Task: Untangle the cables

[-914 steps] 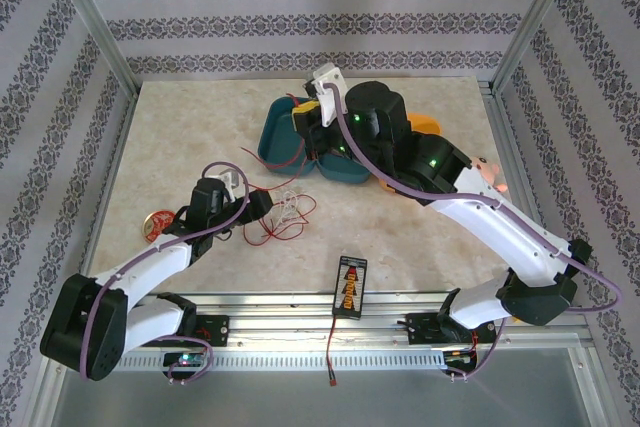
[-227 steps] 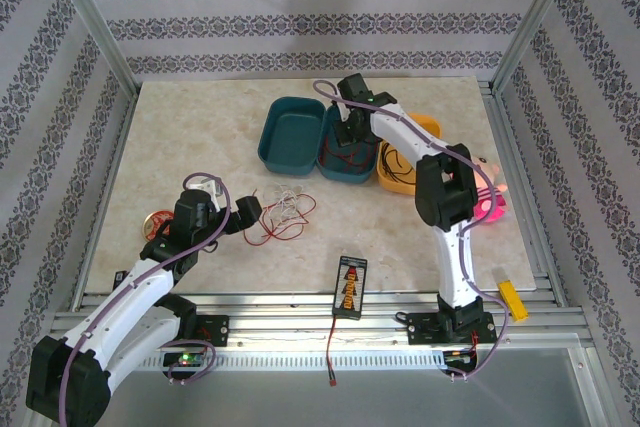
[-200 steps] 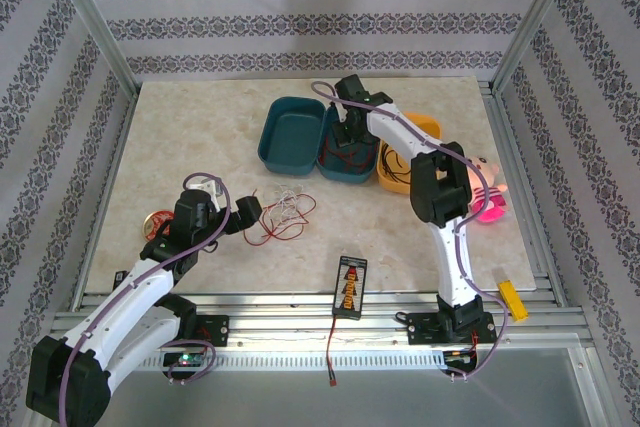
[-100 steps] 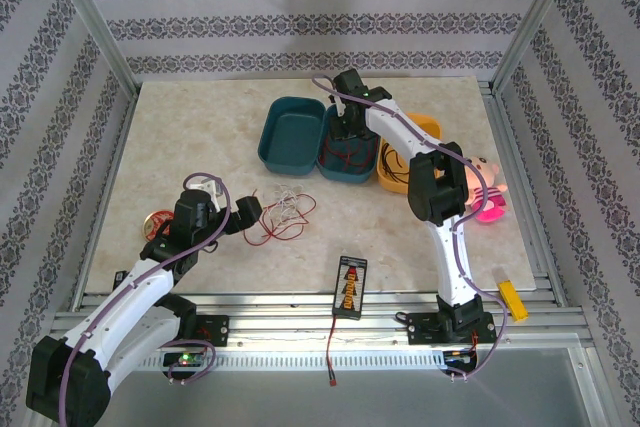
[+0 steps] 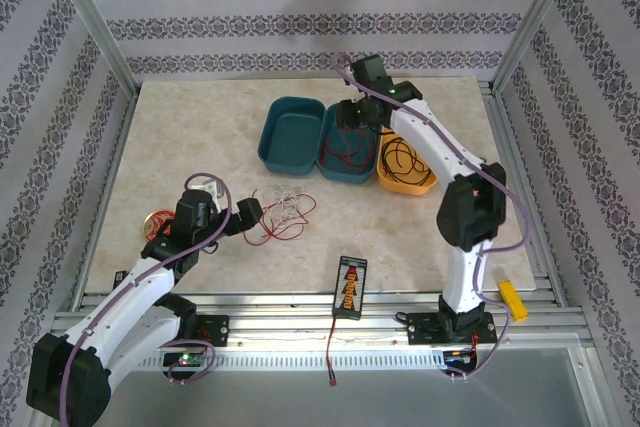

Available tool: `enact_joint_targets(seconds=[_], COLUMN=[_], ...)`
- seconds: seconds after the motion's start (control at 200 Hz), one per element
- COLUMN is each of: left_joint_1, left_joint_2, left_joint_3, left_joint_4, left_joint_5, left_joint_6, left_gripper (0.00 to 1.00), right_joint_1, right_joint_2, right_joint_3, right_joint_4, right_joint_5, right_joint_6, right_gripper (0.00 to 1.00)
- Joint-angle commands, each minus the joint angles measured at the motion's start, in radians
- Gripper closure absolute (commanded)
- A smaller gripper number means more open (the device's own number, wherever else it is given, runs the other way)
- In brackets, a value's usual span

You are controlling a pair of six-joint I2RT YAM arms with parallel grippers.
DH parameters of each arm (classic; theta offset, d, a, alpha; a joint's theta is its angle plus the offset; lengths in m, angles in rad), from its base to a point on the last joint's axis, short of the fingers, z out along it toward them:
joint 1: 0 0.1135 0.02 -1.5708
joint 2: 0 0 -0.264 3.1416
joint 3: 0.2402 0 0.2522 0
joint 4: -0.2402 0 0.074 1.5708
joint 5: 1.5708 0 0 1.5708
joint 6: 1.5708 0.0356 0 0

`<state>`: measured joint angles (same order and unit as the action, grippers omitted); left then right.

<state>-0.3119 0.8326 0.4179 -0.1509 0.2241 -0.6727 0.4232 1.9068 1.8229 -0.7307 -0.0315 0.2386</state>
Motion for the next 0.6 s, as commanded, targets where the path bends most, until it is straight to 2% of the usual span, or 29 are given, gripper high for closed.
enact_joint_targets(seconds=[0.0, 0.2, 0.345, 0.44, 0.595], left_joint_1=[0.013, 0.012, 0.013, 0.012, 0.01], left_joint_2=[0.024, 0.101, 0.145, 0.174, 0.218], left_joint_3=[0.027, 0.044, 0.047, 0.05, 0.055], left_joint_4=[-0.017, 0.023, 0.019, 0.011, 0.04], left_joint_5=[0.026, 0.065, 0.065, 0.065, 0.096], left_joint_6=[0.015, 0.01, 0.007, 0.009, 0.013], left_gripper=[0.02, 0.06, 0.09, 0.11, 0.13], right_joint_1=[0.045, 0.14, 0.234, 0.312, 0.424], right_joint_2=[-0.103, -0.246, -0.31, -0.358, -0.413], right_joint_3=[-0.126, -0.346, -0.465, -0.545, -0.647], right_joint_4=[0.063, 0.129, 0.135, 0.164, 0.207], right_joint_5=[0.013, 0.047, 0.126, 0.176, 0.205], right_joint_6=[0.053, 0.136, 0.185, 0.189, 0.187], right_gripper=[0.55, 0.54, 0.52, 0.46, 0.29])
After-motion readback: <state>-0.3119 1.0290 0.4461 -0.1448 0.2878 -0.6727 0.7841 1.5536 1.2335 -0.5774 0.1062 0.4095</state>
